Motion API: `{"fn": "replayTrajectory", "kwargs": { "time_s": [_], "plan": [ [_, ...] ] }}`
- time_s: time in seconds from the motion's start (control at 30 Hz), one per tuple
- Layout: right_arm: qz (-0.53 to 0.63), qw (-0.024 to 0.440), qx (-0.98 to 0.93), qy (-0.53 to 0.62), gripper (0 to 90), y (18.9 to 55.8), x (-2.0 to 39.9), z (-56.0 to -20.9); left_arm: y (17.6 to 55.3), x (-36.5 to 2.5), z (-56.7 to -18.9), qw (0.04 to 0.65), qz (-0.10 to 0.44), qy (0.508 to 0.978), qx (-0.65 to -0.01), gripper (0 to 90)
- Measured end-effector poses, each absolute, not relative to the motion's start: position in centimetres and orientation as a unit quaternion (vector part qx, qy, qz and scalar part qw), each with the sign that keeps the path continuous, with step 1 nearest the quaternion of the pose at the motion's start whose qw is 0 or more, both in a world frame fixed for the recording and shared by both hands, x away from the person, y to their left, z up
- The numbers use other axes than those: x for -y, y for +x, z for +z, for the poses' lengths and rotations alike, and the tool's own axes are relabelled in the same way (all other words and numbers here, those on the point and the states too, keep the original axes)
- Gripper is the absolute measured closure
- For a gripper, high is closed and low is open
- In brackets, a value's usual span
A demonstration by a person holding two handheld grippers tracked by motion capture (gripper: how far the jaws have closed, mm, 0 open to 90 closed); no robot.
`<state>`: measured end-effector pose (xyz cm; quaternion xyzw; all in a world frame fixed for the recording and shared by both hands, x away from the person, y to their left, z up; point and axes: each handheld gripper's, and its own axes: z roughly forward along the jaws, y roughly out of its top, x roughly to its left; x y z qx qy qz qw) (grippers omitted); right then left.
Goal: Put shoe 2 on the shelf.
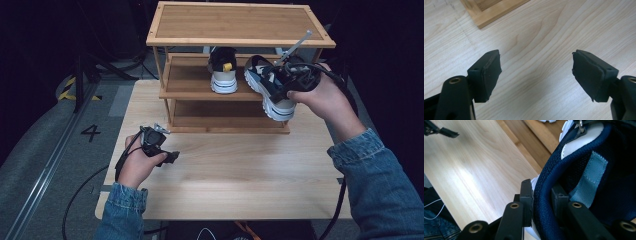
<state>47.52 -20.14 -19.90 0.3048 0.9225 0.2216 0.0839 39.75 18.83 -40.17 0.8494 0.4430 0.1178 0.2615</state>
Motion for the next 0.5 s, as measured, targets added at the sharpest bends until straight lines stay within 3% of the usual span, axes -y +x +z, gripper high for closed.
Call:
{"fn": "replayTrajectory", "kwargs": {
  "time_s": [0.5],
  "plan": [
    [0.213,0.098,-0.916,0.326,75.3,50.9,18.5,-20.7,38.4,-20.5,-40.3,0.259,0.121,0.841,-0.459,23.9]
  ]
}}
